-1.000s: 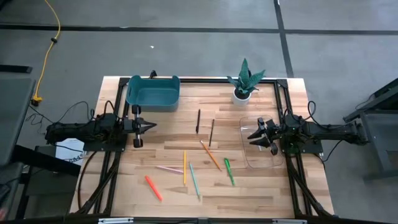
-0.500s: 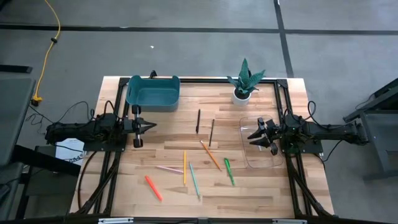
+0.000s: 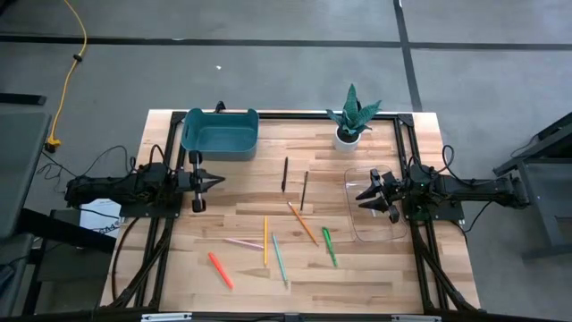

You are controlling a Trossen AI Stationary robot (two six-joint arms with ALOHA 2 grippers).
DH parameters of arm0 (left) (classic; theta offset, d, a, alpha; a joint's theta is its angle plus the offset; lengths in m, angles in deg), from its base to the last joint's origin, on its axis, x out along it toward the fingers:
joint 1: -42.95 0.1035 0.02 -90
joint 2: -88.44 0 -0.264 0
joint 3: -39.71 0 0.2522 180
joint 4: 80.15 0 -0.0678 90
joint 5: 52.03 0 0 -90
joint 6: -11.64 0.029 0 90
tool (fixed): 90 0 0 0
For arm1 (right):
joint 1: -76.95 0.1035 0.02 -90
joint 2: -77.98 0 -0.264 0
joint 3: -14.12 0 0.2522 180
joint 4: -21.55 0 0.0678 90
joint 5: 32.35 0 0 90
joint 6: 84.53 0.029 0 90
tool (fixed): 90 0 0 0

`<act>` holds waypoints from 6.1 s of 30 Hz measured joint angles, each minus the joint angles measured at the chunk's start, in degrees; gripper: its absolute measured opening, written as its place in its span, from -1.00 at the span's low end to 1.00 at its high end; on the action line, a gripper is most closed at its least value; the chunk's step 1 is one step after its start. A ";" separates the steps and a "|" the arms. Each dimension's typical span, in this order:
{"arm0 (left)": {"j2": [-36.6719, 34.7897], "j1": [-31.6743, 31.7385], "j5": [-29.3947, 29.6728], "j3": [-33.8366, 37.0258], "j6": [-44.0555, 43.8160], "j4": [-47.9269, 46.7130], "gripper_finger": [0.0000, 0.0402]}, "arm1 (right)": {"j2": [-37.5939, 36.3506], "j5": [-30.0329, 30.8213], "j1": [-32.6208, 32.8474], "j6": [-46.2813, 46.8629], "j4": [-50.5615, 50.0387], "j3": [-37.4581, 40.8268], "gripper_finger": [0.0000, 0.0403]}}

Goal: Sort pens & pencils
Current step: Put the blue pencil into the transparent bin

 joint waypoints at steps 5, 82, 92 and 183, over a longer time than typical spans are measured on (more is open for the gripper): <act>0.00 0.02 1.08 0.00 8.44 -0.02 -1.00 | 0.01 0.00 -0.01 0.00 0.00 0.00 -0.43; 0.00 0.02 -0.73 -0.02 -40.05 50.70 -1.00 | 0.99 27.31 0.29 38.40 43.78 -5.46 -0.43; -0.02 0.00 -9.13 -0.02 -41.26 45.07 -1.00 | 21.06 16.18 3.69 21.38 2.89 -38.19 -0.43; 0.13 0.00 -21.86 0.00 -47.72 0.28 -1.00 | 113.23 24.44 0.04 53.84 -77.57 -114.68 -0.43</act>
